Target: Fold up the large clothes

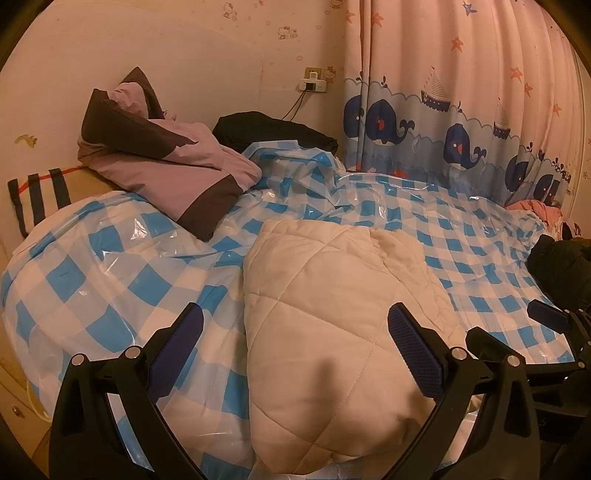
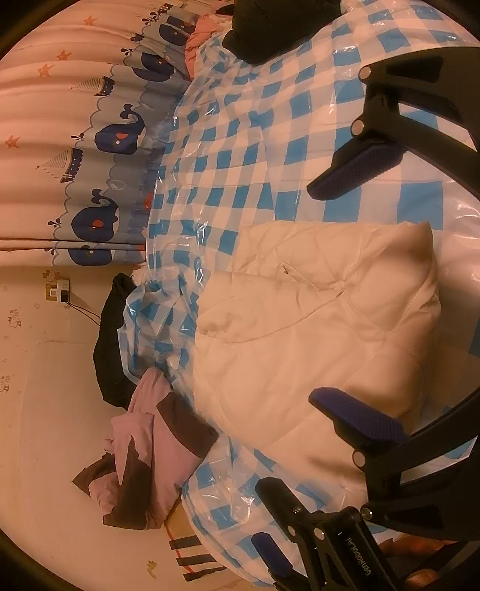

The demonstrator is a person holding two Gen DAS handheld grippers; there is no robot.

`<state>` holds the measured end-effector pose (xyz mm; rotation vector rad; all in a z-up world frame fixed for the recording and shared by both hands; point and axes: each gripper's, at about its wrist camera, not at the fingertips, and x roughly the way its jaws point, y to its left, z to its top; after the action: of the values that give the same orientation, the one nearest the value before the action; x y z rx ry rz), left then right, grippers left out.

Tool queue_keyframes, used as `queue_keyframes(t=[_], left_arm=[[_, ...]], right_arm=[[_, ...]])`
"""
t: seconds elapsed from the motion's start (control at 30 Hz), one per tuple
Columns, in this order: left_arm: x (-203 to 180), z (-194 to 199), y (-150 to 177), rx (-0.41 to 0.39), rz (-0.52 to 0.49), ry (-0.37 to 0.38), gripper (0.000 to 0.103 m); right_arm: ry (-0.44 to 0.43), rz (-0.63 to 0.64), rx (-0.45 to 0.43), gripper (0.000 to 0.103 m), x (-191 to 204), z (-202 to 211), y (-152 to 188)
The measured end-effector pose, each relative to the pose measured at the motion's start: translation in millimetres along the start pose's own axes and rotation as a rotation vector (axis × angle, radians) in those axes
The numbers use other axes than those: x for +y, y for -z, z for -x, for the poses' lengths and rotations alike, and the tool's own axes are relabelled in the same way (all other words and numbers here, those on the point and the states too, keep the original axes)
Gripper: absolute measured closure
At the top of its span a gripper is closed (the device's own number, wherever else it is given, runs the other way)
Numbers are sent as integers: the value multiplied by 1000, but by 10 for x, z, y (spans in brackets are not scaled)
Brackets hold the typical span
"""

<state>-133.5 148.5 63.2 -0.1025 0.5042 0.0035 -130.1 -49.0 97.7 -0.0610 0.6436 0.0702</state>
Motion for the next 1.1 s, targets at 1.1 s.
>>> queue_keyframes(t=[1.1], left_arm=[[4,3,2,2,-1,1,7]], right_arm=[[3,-1,-6,5,10,15,-22]])
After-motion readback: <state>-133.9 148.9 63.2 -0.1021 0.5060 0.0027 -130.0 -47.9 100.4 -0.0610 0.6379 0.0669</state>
